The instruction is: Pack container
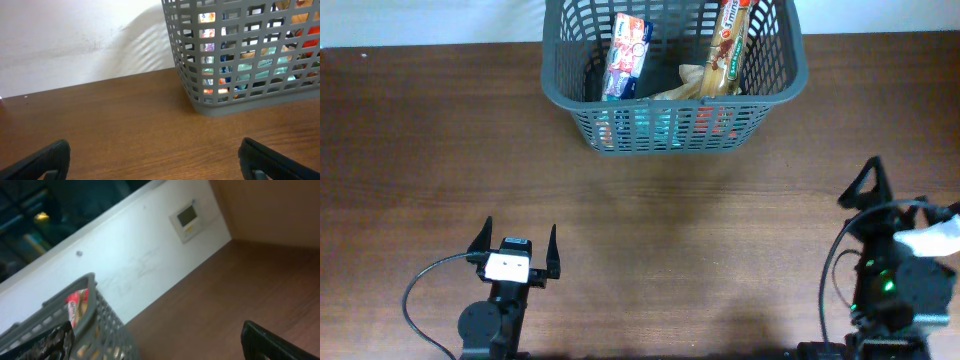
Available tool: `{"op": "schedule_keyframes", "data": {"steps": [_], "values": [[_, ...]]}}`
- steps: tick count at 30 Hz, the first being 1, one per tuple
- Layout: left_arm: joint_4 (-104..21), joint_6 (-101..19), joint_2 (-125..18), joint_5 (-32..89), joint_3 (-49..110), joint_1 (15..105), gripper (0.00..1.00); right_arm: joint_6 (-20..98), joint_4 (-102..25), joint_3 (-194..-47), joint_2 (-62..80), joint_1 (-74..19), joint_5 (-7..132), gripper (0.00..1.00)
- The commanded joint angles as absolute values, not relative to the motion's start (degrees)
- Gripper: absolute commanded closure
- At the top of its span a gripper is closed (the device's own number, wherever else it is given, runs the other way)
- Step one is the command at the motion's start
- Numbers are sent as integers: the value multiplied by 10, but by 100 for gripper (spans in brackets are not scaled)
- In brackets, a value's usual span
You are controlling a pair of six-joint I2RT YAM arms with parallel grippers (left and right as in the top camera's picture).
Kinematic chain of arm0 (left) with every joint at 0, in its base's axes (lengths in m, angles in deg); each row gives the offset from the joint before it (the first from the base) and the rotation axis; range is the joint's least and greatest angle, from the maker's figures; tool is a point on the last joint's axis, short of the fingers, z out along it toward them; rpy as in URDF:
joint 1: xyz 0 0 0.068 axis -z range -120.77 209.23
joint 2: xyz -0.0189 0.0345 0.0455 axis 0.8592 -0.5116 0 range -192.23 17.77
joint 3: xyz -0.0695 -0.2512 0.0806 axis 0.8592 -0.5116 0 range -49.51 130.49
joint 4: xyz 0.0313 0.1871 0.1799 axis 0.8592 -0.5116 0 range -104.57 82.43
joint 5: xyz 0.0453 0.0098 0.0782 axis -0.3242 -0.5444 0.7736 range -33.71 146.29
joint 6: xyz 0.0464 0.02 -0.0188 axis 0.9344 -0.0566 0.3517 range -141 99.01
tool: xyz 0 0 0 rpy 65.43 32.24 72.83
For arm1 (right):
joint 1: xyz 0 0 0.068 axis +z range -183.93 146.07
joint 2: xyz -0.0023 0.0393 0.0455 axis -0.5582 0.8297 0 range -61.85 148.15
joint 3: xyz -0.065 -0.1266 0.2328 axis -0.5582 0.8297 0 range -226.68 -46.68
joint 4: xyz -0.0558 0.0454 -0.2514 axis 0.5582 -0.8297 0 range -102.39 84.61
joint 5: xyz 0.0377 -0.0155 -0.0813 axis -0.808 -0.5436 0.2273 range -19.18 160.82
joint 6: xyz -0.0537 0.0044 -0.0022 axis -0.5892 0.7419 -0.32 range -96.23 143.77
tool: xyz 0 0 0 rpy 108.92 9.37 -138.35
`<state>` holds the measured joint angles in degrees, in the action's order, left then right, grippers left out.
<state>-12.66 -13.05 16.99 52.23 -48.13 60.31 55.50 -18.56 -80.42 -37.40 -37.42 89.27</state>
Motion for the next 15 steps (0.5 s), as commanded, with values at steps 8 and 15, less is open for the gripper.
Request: {"op": "schedule_keyframes", "data": {"steps": [8, 15], "values": [[-127, -121, 175, 526, -486, 599, 1, 558, -117, -630, -515, -339, 879, 1], [-127, -121, 175, 526, -486, 599, 1, 557, -111, -574, -554, -339, 879, 1]]}}
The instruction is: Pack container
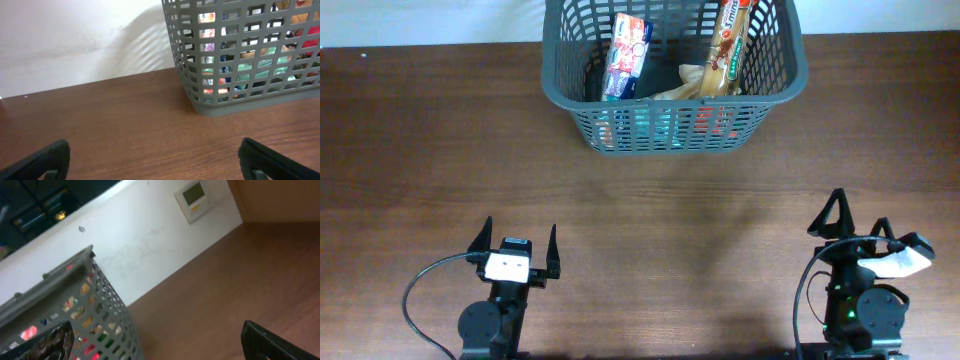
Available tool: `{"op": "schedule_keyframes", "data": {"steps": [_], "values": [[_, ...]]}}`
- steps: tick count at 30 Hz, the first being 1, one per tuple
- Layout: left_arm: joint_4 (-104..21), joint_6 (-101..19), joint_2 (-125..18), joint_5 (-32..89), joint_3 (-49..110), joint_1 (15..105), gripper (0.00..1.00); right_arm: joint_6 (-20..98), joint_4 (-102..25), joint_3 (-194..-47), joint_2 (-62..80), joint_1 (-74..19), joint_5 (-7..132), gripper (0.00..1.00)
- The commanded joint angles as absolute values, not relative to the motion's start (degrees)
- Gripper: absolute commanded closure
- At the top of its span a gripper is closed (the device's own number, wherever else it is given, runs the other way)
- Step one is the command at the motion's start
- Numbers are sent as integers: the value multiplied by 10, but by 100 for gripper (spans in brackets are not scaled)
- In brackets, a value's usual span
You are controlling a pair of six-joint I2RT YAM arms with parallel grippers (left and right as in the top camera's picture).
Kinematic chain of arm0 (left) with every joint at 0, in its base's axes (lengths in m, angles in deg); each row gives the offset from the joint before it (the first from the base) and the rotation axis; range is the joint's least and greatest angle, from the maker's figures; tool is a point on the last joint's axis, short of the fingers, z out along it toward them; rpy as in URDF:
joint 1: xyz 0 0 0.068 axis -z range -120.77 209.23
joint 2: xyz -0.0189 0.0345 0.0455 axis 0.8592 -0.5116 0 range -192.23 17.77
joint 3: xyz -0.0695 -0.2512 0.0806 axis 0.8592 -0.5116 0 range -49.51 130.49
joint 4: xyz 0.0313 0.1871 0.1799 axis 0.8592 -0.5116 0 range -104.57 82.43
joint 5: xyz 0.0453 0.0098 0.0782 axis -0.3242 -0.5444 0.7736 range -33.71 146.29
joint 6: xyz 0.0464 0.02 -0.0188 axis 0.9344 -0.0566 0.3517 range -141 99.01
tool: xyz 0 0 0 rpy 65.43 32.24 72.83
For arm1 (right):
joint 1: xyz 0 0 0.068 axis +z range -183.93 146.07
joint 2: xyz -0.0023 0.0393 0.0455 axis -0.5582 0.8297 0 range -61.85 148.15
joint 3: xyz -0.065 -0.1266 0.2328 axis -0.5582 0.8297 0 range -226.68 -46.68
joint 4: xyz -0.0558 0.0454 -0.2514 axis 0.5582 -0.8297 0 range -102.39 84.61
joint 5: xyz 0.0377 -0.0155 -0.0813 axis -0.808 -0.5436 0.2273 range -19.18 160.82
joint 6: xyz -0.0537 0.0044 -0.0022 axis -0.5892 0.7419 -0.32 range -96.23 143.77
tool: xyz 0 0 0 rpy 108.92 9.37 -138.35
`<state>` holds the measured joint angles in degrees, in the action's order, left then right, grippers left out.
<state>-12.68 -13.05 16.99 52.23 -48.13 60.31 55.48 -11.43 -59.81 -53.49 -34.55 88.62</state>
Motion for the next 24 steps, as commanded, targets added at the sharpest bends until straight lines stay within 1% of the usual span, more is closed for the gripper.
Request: {"op": "schedule_keyframes", "data": {"steps": [1, 13, 24], "values": [[-127, -121, 175, 526, -486, 599, 1, 556, -111, -565, -560, -339, 879, 1], [-127, -121, 175, 526, -486, 599, 1, 541, -110, -483, -617, -339, 879, 1], [-127, -121, 175, 526, -486, 599, 1, 541, -107, -480, -617, -339, 879, 1]]}}
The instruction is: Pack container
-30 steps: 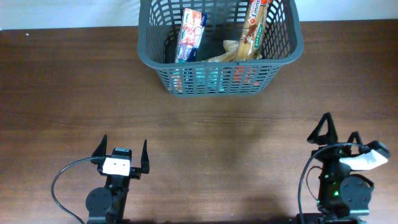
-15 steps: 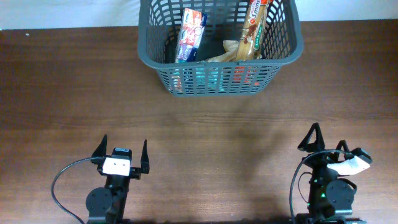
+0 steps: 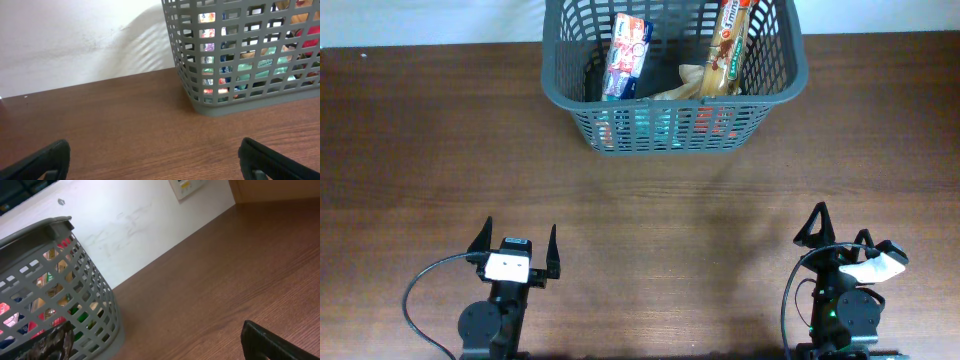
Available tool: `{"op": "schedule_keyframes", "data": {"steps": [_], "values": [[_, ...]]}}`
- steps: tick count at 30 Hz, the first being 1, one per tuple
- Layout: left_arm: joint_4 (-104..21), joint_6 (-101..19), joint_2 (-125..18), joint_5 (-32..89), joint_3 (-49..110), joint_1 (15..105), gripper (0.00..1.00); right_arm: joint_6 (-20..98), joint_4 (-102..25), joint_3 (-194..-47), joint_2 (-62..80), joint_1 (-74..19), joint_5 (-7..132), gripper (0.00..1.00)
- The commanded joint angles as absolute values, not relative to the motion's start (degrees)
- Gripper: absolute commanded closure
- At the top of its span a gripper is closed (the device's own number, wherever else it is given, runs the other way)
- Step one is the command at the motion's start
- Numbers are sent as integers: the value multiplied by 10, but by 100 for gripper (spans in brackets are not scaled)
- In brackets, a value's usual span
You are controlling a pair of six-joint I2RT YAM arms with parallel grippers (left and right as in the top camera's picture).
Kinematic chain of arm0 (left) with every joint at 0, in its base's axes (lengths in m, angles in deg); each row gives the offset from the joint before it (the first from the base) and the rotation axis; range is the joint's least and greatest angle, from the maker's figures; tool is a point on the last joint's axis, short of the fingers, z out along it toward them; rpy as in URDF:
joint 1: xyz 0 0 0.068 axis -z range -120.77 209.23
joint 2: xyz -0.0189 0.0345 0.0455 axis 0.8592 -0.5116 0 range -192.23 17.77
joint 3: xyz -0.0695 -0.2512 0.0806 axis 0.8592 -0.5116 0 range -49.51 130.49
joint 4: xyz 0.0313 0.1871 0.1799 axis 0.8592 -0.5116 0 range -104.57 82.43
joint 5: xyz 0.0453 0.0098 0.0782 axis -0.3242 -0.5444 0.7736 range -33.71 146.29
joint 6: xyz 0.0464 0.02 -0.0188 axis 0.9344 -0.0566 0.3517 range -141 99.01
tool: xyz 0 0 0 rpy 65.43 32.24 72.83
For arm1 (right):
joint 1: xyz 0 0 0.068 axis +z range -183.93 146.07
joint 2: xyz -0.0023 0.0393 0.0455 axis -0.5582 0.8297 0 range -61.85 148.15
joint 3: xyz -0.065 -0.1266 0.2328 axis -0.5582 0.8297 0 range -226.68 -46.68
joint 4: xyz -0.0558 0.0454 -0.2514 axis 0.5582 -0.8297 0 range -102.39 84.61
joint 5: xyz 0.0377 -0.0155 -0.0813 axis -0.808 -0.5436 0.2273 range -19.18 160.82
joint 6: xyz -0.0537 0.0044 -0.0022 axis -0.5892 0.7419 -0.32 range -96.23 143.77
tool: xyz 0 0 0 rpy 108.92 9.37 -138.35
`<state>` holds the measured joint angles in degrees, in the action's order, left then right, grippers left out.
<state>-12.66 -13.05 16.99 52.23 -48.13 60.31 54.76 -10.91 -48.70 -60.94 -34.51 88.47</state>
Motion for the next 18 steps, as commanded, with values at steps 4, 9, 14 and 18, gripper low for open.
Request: {"op": "schedule_keyframes", "data": {"steps": [4, 9, 14, 18], "values": [[-127, -121, 175, 526, -486, 599, 1, 541, -107, -480, -617, -339, 879, 1], [-127, -121, 175, 527, -486, 599, 1, 538, -107, -480, -617, -339, 879, 1], [-127, -121, 175, 526, -486, 599, 1, 414, -110, -480, -617, -339, 823, 1], [-127, -121, 175, 526, -486, 599, 1, 331, -112, -480, -617, -339, 794, 1]]}}
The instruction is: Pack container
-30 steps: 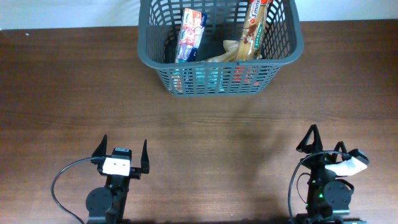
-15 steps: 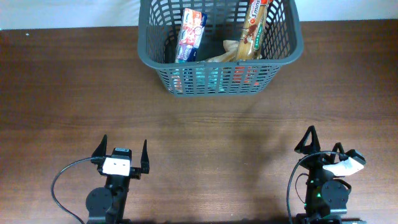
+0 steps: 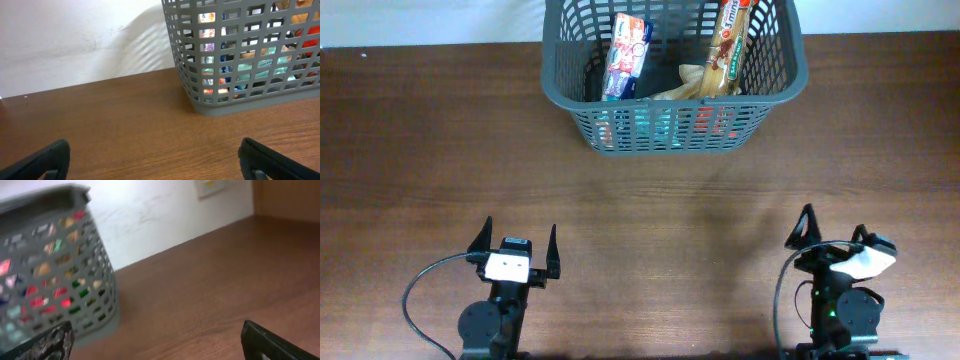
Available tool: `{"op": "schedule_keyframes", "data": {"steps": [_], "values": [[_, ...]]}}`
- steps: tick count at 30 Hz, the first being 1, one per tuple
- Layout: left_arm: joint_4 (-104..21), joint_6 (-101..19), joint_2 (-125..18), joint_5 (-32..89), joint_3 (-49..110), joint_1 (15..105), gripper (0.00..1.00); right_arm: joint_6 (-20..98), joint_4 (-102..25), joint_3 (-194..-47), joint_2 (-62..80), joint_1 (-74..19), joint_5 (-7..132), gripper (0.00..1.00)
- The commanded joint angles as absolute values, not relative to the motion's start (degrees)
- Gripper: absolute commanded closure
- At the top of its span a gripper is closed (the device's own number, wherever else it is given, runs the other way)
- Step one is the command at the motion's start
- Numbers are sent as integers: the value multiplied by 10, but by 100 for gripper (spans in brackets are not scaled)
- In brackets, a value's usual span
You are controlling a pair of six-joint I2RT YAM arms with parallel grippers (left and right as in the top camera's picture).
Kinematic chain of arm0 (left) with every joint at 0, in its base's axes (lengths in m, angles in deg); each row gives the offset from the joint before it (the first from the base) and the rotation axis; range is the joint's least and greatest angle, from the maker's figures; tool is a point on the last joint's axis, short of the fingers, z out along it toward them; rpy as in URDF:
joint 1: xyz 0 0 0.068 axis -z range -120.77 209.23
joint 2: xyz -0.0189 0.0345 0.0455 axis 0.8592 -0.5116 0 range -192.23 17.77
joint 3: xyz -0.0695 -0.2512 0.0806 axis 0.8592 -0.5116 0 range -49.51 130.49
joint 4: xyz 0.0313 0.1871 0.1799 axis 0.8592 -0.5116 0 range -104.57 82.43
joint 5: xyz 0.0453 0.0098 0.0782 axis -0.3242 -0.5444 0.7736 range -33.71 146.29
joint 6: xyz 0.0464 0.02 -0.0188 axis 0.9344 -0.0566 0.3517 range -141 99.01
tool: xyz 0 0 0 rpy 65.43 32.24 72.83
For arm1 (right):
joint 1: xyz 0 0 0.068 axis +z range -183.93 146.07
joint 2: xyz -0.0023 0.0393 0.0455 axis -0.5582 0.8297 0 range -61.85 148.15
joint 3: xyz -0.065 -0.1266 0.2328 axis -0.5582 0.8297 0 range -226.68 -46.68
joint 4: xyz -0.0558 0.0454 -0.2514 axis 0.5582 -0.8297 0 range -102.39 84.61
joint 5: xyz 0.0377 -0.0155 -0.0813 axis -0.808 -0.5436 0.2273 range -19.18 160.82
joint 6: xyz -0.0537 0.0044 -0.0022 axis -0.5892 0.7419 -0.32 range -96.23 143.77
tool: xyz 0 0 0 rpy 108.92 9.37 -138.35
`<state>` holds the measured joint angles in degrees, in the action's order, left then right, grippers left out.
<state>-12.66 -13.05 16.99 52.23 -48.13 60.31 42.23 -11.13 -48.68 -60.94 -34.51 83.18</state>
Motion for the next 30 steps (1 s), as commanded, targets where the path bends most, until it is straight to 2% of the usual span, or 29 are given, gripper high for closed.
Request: {"op": "schedule_keyframes", "data": {"steps": [1, 14, 25, 30], "values": [[-127, -121, 175, 527, -486, 599, 1, 321, -112, -480, -617, -339, 794, 1], [-127, -121, 175, 526, -486, 599, 1, 195, -116, -480, -617, -339, 781, 1], [-127, -121, 175, 526, -486, 599, 1, 193, -118, -480, -617, -294, 767, 1], [-127, -121, 175, 526, -486, 599, 1, 135, -120, -480, -617, -295, 726, 1]]}}
